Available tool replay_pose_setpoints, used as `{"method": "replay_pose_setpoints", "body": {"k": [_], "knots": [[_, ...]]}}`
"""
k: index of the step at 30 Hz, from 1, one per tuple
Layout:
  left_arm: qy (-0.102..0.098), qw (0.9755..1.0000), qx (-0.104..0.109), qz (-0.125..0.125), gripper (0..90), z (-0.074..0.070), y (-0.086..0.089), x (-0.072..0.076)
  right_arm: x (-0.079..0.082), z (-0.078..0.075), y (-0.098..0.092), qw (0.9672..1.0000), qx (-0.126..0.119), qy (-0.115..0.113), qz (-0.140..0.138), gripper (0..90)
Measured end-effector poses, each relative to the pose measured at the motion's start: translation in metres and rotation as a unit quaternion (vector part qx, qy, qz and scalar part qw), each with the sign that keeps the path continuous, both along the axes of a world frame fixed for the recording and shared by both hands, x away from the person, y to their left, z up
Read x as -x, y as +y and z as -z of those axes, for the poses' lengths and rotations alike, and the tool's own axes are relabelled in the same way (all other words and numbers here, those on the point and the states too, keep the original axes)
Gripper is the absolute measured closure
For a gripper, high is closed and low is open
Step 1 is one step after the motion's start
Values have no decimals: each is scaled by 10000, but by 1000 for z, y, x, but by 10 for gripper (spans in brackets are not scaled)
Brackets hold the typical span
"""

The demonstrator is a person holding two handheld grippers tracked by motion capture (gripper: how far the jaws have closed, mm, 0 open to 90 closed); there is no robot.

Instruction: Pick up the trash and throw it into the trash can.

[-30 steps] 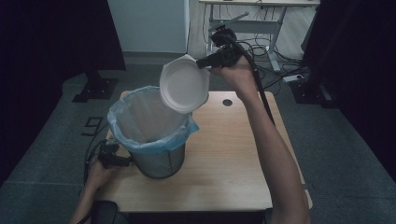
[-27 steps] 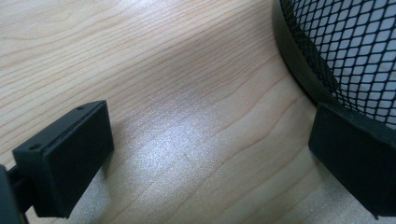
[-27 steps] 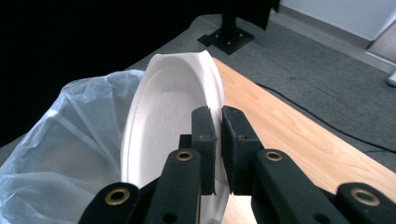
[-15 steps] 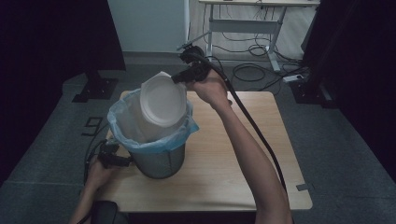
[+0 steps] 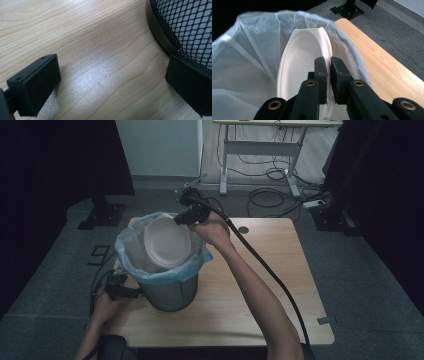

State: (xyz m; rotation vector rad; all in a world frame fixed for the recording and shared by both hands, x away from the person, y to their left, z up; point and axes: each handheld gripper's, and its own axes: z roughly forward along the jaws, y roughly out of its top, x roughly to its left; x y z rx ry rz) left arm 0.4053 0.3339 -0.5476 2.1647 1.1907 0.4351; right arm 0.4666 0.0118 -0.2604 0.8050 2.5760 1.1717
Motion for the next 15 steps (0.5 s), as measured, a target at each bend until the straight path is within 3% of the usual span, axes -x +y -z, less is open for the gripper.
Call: {"method": "replay_pose_setpoints", "body": {"k": [8, 15], "knots": [[-1, 10000, 1, -1, 0, 0, 0, 0, 9, 30, 11, 9995, 260, -80, -186, 826], [3, 10000, -3, 5, 0, 0, 0, 0, 13, 45, 14, 9980, 562, -108, -279, 811]]}}
